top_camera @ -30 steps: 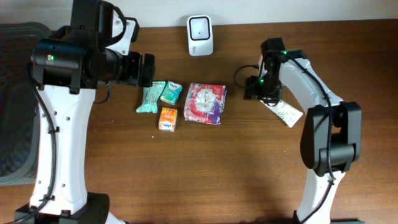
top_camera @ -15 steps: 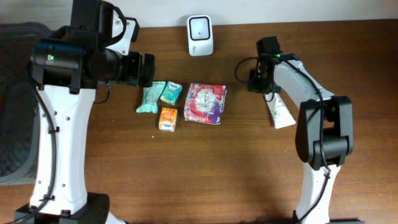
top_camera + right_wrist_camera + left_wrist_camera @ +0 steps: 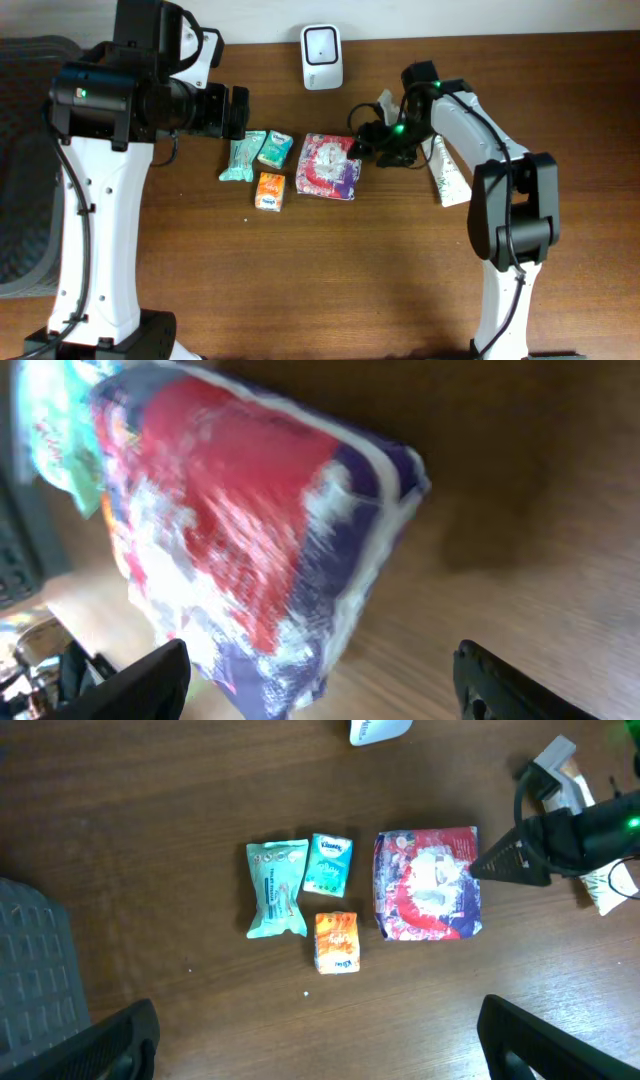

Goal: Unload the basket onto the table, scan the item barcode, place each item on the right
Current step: 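Grasp the red-purple tissue pack with the right gripper, then lift the red-purple pack toward the scanner with the right gripper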

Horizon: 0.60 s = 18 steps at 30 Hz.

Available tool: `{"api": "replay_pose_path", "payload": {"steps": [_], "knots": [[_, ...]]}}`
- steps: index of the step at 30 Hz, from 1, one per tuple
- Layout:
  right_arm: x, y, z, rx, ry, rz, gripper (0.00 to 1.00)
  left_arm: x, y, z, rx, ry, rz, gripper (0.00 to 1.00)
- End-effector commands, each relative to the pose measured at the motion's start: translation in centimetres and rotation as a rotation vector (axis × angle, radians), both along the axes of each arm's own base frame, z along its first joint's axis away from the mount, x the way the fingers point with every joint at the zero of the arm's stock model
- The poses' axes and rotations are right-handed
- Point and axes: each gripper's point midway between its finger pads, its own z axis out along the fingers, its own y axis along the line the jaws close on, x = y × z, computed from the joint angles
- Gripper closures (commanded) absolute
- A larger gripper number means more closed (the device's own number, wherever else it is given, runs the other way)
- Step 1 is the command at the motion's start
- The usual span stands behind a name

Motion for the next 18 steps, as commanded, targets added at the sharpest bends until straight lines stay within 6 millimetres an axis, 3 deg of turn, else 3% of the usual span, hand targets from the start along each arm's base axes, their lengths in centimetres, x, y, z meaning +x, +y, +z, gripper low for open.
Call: {"api": "replay_pose_path", "payload": {"steps": [1, 3, 5, 6, 7, 8, 10, 13, 16, 17, 18], "knots": [[-1.2, 1.8, -1.7, 0.058, 0.018, 0.018, 0.21, -0.2, -0.1, 0.6, -0.002, -0.019, -0.01, 0.01], [-1.4, 2.8, -3.2, 0.069, 0.011, 0.002, 0.29, -0.2, -0.1, 0.6, -0.002, -0.019, -0.01, 0.01], [-1.7, 3.6, -3.3, 0.071, 0.003, 0.022, 0.3, -0.2, -0.1, 0.6, -0.002, -0.019, -0.01, 0.01], [-1.8, 4.1, -3.2, 0.072, -0.004, 0.033, 0.44, -0.2, -0.1, 0.6, -0.002, -0.019, -0.01, 0.01], [-1.9, 4.8, -3.3, 0.063, -0.018, 0.049, 0.79, -0.2, -0.1, 0.6, -0.002, -0.019, -0.01, 0.01], [-1.6, 4.8, -3.1, 0.064, -0.032, 0.05, 0.96, -0.2, -0.1, 0.6, -0.002, -0.019, -0.01, 0.01], [0.1, 3.2, -1.2, -0.041, -0.058, 0.004, 0.96, -0.2, -0.1, 0.6, -0.002, -0.019, -0.01, 0.01], [1.9, -1.0, 3.1, -0.375, -0.142, -0.044, 0.96, -0.2, -0.1, 0.6, -0.002, -0.019, -0.01, 0.01], [1.5, -8.3, 9.2, -0.915, -0.199, -0.198, 0.96, -0.2, -0.1, 0.6, -0.002, -0.019, -0.01, 0.01], [0.9, -9.2, 9.4, -0.989, -0.193, -0.201, 0.96, -0.2, -0.1, 0.6, -0.002, -0.019, -0.01, 0.01], [-0.1, -9.4, 8.3, -1.044, -0.152, -0.158, 0.96, -0.2, -0.1, 0.6, -0.002, -0.019, -0.01, 0.01]]}}
